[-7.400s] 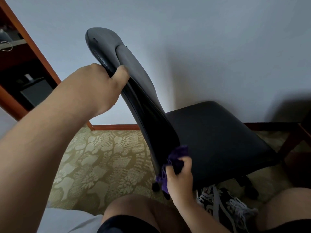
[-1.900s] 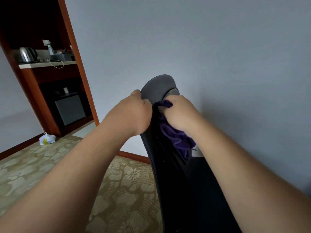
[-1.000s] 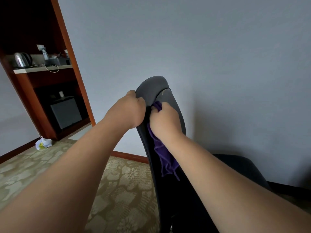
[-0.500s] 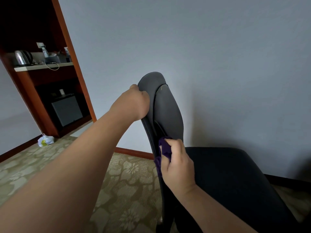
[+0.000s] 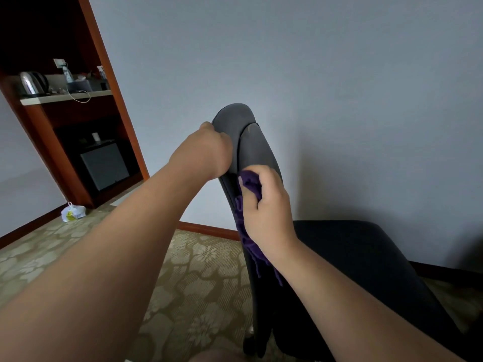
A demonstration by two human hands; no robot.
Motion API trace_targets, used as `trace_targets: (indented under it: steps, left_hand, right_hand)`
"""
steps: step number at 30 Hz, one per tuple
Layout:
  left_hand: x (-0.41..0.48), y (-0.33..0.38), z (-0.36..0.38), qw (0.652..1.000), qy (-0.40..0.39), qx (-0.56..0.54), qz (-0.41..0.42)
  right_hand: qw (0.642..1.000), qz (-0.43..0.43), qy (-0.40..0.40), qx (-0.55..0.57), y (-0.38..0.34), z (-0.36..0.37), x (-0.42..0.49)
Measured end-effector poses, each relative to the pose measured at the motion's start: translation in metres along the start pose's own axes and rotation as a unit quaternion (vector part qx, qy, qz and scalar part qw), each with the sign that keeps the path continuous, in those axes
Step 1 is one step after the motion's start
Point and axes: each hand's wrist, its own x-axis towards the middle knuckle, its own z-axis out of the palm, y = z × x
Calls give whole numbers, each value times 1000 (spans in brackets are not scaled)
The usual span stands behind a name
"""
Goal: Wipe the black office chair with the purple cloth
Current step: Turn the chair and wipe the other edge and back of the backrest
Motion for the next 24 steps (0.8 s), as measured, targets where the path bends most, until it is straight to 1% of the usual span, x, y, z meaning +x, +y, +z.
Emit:
trace_targets:
  steps: [1,2,4,6,9,11,12,14,15,17,19,21,23,24]
  left_hand:
    - [1,-1,1,1000,4,4,-1]
    - [3,-2,2,999,-11,32,9]
    - [3,0,4,998,-18,48,19]
    - [4,0,4,998,-15,50,26]
    - [1,2,3,998,-23,58,29]
    - [-1,3,2,998,-24,59,30]
    - [-1,3,2,997,-22,61,37]
    - [-4,6,2,997,-19,64,34]
    - [-7,8,2,997,-19,60,33]
    - [-10,11,2,997,-19,60,36]
    - [-16,13,2,996,-13,70,48]
    - [-22,14,1,996,-17,76,53]
    - [-24,15,0,995,-28,79,46]
    - [-24,15,1,997,-33,69,32]
  right_hand:
    - [1000,-14,-5,-14,8,-3,-10]
    - [999,-28,-11,-36,18,-7,-21]
    - [994,-58,-27,-93,40,-17,-46]
    - [988,-58,-45,-134,60,-28,-68]
    - [984,-2,-78,-159,80,-43,-97]
    - [984,51,-86,-148,83,-50,-112]
    - [985,85,-78,-125,81,-51,-115]
    - [985,161,-34,-55,66,-49,-110]
    - [984,178,-8,-21,55,-46,-102]
    - [988,149,25,33,28,-34,-76]
    - [991,106,37,75,3,-20,-45]
    - [989,90,50,101,-13,-12,-20]
    - [992,62,62,94,-15,-12,-15]
    - [995,32,67,67,-8,-16,-21]
